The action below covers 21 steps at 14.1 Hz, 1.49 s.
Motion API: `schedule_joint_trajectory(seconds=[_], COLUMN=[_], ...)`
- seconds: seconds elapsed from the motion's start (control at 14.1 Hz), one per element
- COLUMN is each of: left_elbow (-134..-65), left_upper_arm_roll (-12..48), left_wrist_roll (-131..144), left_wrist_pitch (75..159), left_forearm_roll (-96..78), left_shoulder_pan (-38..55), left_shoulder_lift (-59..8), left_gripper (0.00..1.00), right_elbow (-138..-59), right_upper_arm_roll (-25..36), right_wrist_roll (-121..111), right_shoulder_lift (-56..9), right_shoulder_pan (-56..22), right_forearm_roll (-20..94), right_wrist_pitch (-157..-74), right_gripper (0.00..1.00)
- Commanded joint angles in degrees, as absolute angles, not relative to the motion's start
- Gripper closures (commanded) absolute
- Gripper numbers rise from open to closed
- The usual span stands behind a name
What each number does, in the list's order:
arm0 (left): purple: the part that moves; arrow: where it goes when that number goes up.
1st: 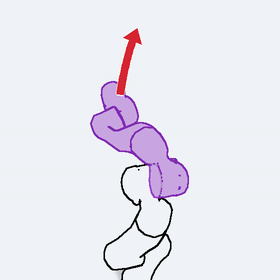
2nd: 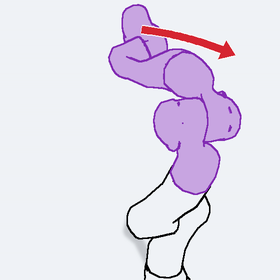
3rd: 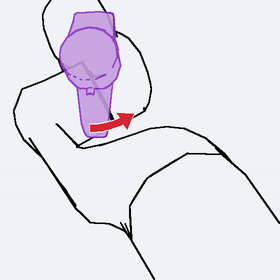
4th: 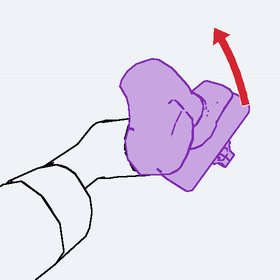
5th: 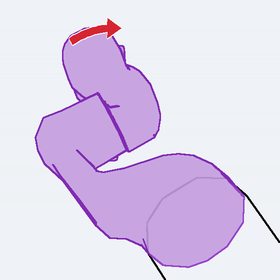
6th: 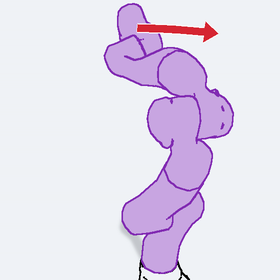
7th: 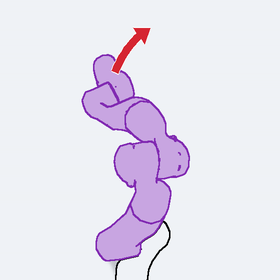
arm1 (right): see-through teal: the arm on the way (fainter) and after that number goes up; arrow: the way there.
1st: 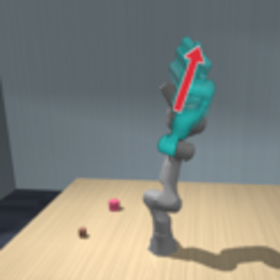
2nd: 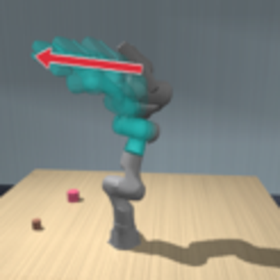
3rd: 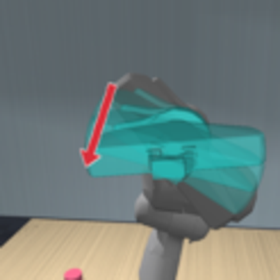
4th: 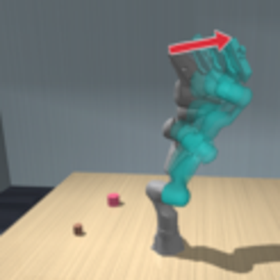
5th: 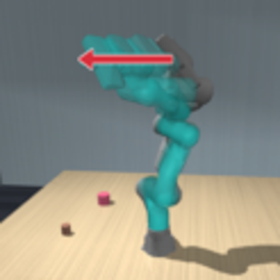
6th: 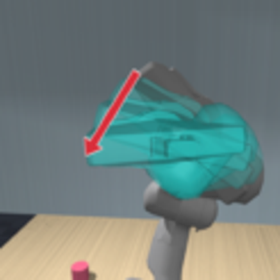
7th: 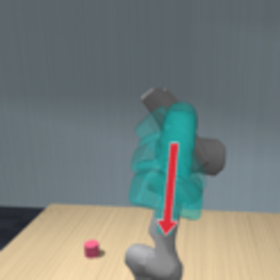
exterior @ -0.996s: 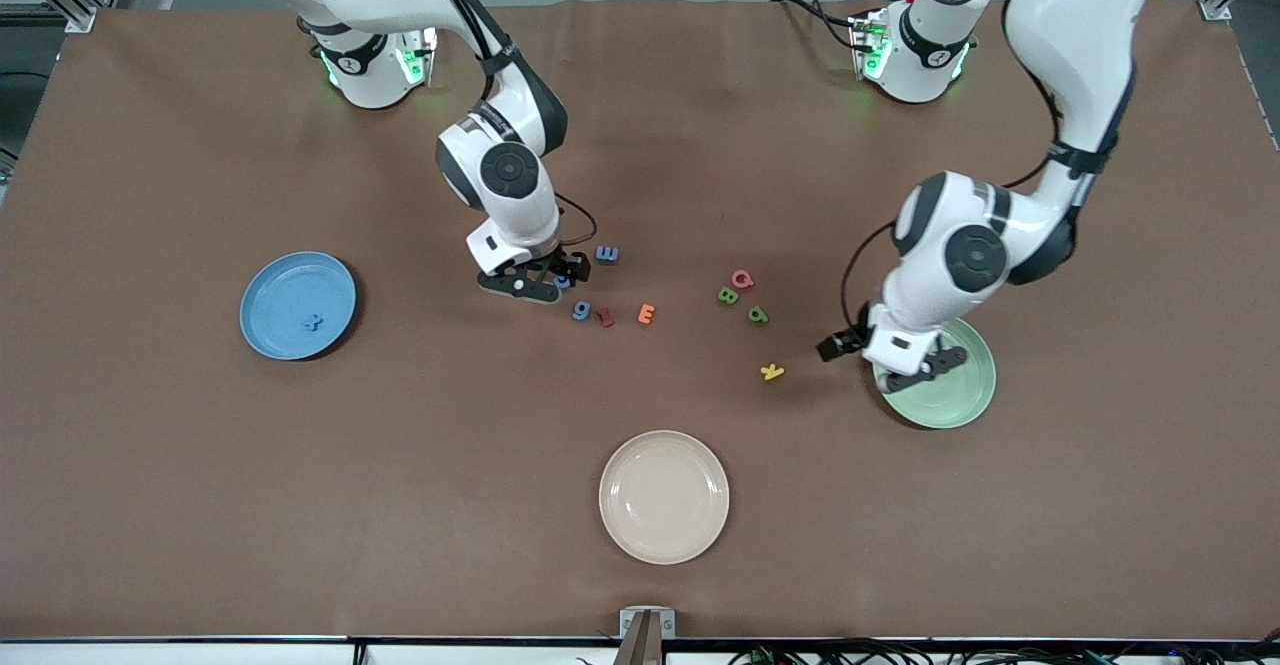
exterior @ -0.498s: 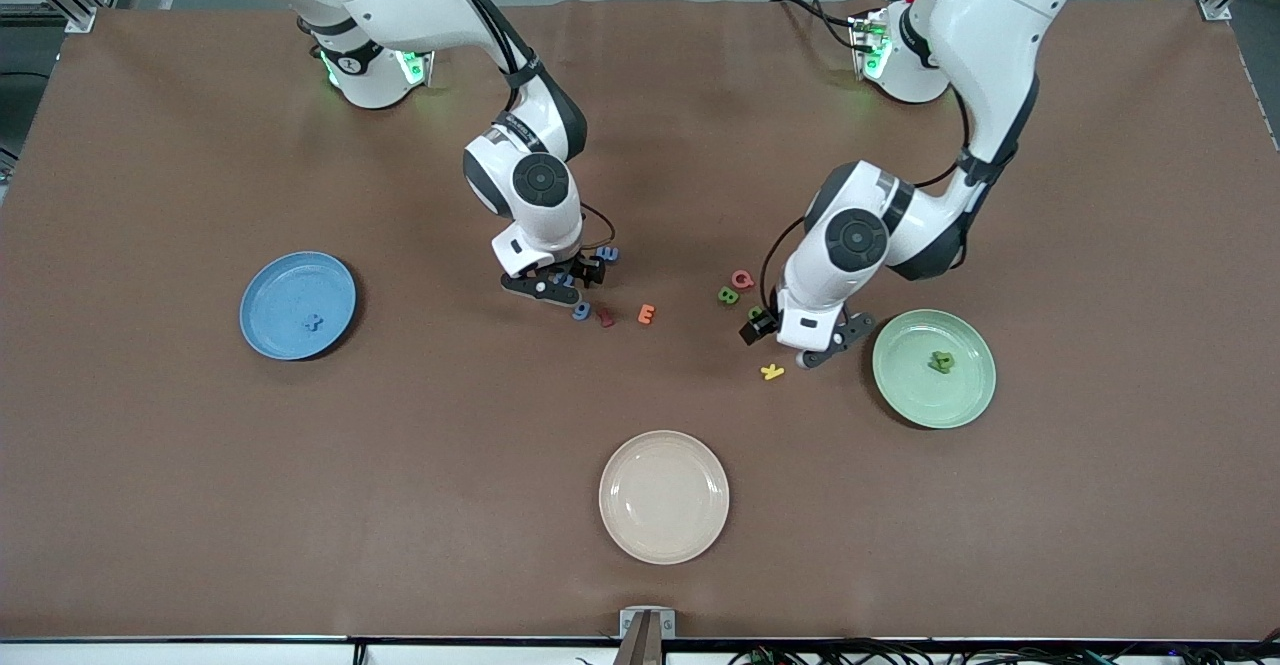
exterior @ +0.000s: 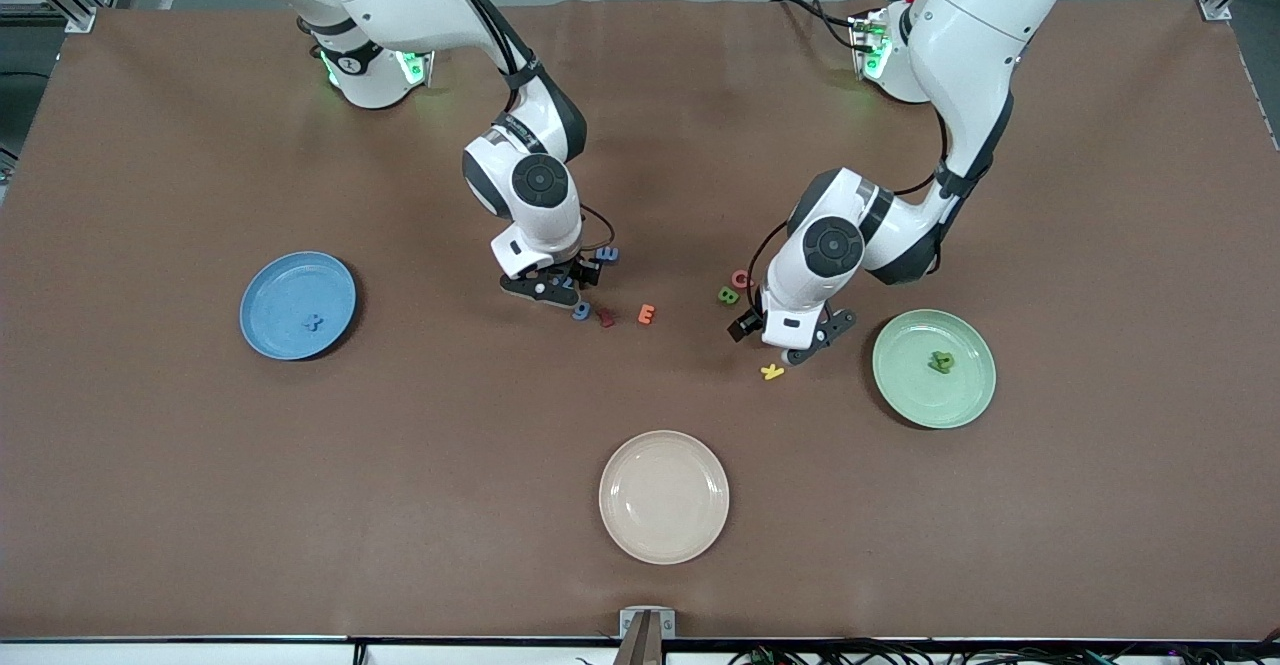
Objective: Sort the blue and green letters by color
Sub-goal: 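Release the x on the blue plate and reach the right gripper to the blue G, then grasp the blue G with the right gripper while the left gripper grasps the b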
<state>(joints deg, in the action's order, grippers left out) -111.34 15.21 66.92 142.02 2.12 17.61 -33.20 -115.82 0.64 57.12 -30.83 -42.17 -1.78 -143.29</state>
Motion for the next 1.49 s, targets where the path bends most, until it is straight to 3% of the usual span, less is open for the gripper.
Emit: schedule_joint_trajectory(seconds=[0.0,0.36,0.57,0.64,0.85,0.92,1.14,1.42], left_elbow=[-111.5,-111.5,-111.3,-111.4,-111.4,-111.4,-111.2,-108.5], left_upper_arm_roll=[14.9,14.8,14.8,14.8,14.9,14.9,14.9,14.6], left_wrist_roll=[68.9,68.9,68.9,68.9,68.9,68.8,68.7,65.1], left_wrist_pitch=[142.1,142.1,142.1,142.1,142.0,141.9,141.1,134.5], left_forearm_roll=[3.0,3.0,3.0,3.0,3.0,3.0,3.0,3.0], left_shoulder_pan=[18.5,18.3,18.3,18.4,18.3,18.2,17.1,13.4], left_shoulder_lift=[-33.3,-34.4,-34.8,-34.8,-34.6,-34.3,-30.9,-26.1], left_gripper=[0.14,0.32,0.44,0.53,0.92,0.99,1.0,1.0], right_elbow=[-115.2,-115.3,-115.2,-115.2,-115.2,-115.3,-117.0,-123.0], right_upper_arm_roll=[1.1,1.1,1.1,1.1,1.1,1.1,1.1,1.1], right_wrist_roll=[58.5,58.5,57.5,56.4,48.1,44.5,31.9,11.1], right_shoulder_lift=[-31.6,-31.6,-30.8,-30.5,-26.9,-25.4,-19.8,-11.7], right_shoulder_pan=[-42.3,-41.8,-40.3,-39.6,-35.0,-33.0,-25.9,-14.0], right_forearm_roll=[-3.0,-3.0,-3.0,-3.0,-3.0,-3.0,-3.0,-3.0], right_wrist_pitch=[-143.0,-143.0,-141.9,-141.5,-136.3,-134.0,-127.3,-124.4], right_gripper=[0.48,0.98,1.0,1.0,1.0,1.0,1.0,1.0])
